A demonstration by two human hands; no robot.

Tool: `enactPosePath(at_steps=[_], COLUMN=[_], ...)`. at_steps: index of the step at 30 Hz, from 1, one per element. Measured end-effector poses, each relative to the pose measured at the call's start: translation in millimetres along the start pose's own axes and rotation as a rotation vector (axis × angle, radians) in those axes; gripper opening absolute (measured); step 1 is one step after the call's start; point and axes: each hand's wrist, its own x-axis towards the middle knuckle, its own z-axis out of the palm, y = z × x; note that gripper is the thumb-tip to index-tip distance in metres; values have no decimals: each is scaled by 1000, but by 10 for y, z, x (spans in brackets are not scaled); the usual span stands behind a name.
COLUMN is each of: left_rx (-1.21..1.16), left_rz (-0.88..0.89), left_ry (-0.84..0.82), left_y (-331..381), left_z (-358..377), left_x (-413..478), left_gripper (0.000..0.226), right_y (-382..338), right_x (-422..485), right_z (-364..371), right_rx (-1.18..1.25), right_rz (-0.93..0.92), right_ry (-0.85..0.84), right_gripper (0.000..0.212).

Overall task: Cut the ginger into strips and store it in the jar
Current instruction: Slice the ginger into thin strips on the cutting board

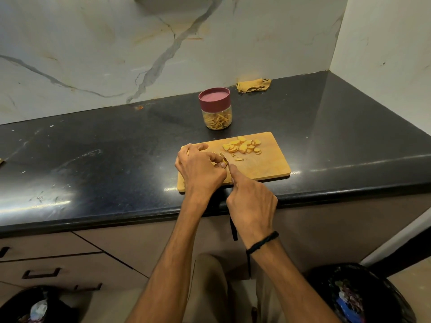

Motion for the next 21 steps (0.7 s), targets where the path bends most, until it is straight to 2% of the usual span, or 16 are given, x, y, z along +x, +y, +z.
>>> enactPosePath(at_steps=[21], left_rx=[18], left_rz=[-10], left_ry=[-19], left_y=[3], left_z=[-20], left_x=[-3], left_gripper=[12], right_y=[-58], right_x=[44], right_z=[51], right_rx=[15], right_rz=[14], right_ry=[2], right_gripper=[58])
